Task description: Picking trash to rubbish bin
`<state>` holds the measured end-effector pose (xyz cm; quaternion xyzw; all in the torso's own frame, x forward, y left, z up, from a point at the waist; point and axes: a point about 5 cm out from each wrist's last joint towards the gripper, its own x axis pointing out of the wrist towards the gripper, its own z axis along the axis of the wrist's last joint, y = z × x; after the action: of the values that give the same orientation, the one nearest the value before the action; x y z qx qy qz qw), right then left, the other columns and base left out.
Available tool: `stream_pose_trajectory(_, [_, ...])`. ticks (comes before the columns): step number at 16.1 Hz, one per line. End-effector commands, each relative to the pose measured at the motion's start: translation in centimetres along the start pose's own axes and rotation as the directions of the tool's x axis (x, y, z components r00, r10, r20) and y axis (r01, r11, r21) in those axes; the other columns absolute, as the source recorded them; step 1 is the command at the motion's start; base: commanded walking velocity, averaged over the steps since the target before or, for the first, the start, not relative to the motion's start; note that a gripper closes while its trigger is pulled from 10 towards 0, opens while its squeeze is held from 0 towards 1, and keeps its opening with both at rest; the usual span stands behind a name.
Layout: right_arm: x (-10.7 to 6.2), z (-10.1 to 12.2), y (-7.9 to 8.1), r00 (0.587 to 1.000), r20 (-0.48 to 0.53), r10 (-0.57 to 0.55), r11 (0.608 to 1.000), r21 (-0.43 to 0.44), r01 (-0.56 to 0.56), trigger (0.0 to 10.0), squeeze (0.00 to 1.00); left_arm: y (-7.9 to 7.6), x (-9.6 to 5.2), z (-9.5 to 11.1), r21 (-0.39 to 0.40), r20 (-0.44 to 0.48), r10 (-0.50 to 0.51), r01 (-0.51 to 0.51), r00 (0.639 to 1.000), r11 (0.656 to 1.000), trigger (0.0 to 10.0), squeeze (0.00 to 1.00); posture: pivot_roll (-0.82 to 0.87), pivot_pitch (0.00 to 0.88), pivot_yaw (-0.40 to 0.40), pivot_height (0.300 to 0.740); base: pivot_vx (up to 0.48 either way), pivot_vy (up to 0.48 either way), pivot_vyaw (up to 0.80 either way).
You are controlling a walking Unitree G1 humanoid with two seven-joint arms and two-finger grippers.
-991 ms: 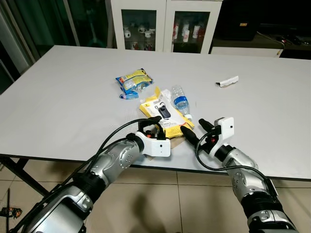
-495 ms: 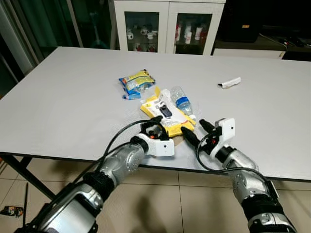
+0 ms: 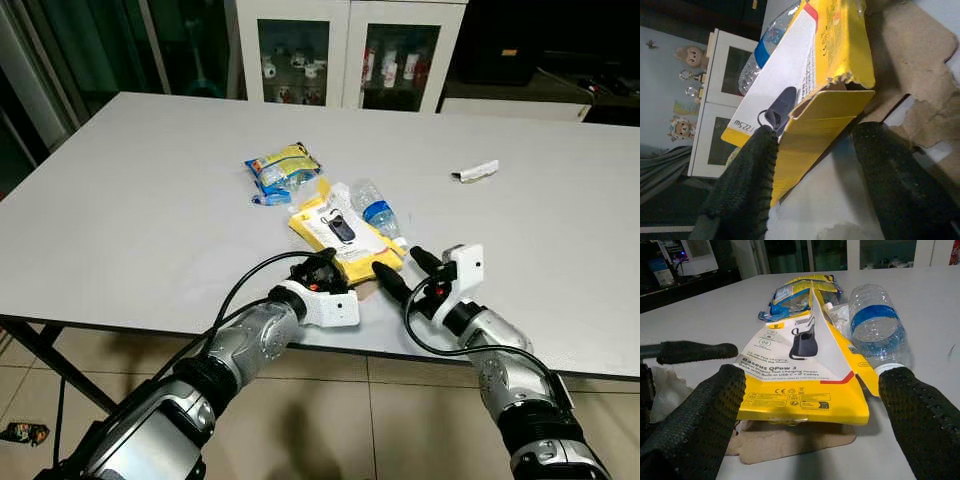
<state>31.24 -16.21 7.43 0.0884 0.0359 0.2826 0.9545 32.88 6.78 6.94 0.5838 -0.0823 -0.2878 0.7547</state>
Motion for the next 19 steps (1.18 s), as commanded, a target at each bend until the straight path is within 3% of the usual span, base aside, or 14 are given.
stream_pose_trajectory(1, [0.1, 0.3, 0.0, 1.000, 0.007, 0.001, 1.000, 0.002, -0.001, 10.0, 0.00, -1.2, -0.5, -1.0, 0.006, -0.047, -0.057, 0.058, 0.997, 0.998, 0.0, 0.00, -0.01, 0.018, -0.002, 0.740, 0.000, 0.000, 0.00])
stream_pose_trajectory(7, [0.1, 0.3, 0.0, 1.000, 0.007, 0.000, 1.000, 0.004, 0.000, 10.0, 0.00, -1.2, -0.5, -0.8, -0.002, -0.035, -0.040, 0.040, 0.999, 0.999, 0.0, 0.00, -0.01, 0.021, -0.004, 0.740, 0.000, 0.000, 0.00])
stream_pose_trajectory(9, [0.2, 0.2, 0.0, 1.000, 0.005, 0.000, 1.000, 0.005, 0.000, 10.0, 0.00, 0.0, -0.4, -0.7, -0.003, -0.029, 0.033, -0.033, 0.999, 0.999, 0.0, 0.00, 0.00, 0.019, -0.003, 0.740, 0.000, 0.000, 0.00])
stream_pose_trajectory(11, [0.2, 0.2, 0.0, 1.000, 0.006, -0.003, 1.000, 0.007, 0.003, 10.0, 0.00, 2.6, -0.4, -0.6, -0.019, -0.032, 0.205, -0.206, 0.978, 0.978, 0.0, 0.00, 0.00, 0.019, -0.003, 0.740, 0.000, 0.000, 0.00])
stream_pose_trajectory(12, [0.2, 0.2, 0.0, 1.000, 0.007, -0.003, 1.000, 0.008, 0.003, 10.0, 0.00, 3.4, -0.4, -0.6, -0.030, -0.038, 0.257, -0.258, 0.966, 0.966, 2.1, 0.00, 0.00, 0.018, -0.001, 0.740, 0.000, 0.000, 0.00])
stream_pose_trajectory(13, [0.2, 0.2, -0.1, 1.000, 0.006, -0.004, 1.000, 0.008, 0.004, 10.0, 0.00, 4.8, -0.6, -0.6, -0.036, -0.042, 0.334, -0.336, 0.942, 0.941, 10.0, 0.00, 0.00, 0.017, -0.001, 0.740, 0.000, 0.000, 0.00])
stream_pose_trajectory(14, [0.2, 0.2, -0.1, 1.000, 0.005, -0.005, 1.000, 0.009, 0.005, 10.0, 0.00, 6.7, -1.0, -0.3, -0.036, -0.025, 0.425, -0.426, 0.905, 0.904, 10.0, 0.00, 0.00, 0.017, -0.003, 0.740, 0.000, 0.000, 0.00])
stream_pose_trajectory(15, [0.2, 0.2, -0.1, 1.000, 0.005, -0.005, 1.000, 0.009, 0.005, 10.0, 0.00, 6.7, -1.0, -0.3, -0.036, -0.025, 0.425, -0.426, 0.905, 0.904, 10.0, 0.00, 0.00, 0.017, -0.003, 0.740, 0.000, 0.000, 0.00])
stream_pose_trajectory(16, [0.3, 0.2, -0.1, 1.000, 0.005, -0.006, 1.000, 0.009, 0.006, 10.0, 0.00, 8.3, -1.4, 0.2, -0.044, -0.002, 0.497, -0.496, 0.868, 0.867, 10.0, 0.00, 0.01, 0.014, -0.002, 0.740, 0.000, 0.000, 0.00])
stream_pose_trajectory(18, [0.4, 0.2, 0.0, 1.000, 0.005, -0.004, 1.000, 0.009, 0.004, 10.0, 0.00, 9.2, -1.7, 0.5, -0.074, 0.003, 0.536, -0.534, 0.844, 0.842, 10.0, 0.00, 0.01, 0.007, -0.002, 0.740, 0.000, 0.000, 0.00])
stream_pose_trajectory(19, [0.4, 0.2, 0.0, 1.000, 0.005, -0.003, 1.000, 0.010, 0.003, 10.0, 0.00, 9.6, -1.8, 0.5, -0.130, -0.012, 0.542, -0.539, 0.840, 0.832, 10.0, 0.00, 0.01, 0.007, -0.002, 0.740, 0.000, 0.000, 0.00])
